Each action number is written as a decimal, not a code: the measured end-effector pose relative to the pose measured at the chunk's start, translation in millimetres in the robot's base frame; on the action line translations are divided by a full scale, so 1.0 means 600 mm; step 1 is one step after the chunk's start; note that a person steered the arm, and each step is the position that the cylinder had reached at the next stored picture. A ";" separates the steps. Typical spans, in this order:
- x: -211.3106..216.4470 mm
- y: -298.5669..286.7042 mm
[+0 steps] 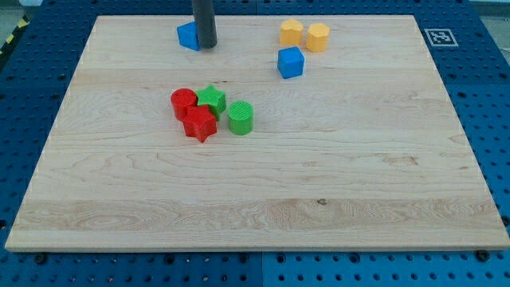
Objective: Move the blue triangle to the top left of the board
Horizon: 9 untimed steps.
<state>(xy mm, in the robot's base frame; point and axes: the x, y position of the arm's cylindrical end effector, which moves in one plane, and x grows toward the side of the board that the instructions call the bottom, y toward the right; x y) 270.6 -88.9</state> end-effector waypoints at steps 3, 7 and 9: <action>-0.018 -0.081; -0.023 -0.126; -0.059 -0.143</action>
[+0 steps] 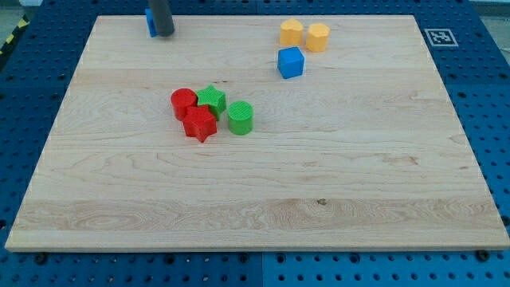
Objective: Move the blue triangle to the top left of the board
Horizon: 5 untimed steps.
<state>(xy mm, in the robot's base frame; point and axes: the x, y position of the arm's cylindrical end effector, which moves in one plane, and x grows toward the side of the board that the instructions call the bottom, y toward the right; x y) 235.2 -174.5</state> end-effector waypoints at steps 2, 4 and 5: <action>0.001 -0.024; 0.079 0.154; 0.088 0.166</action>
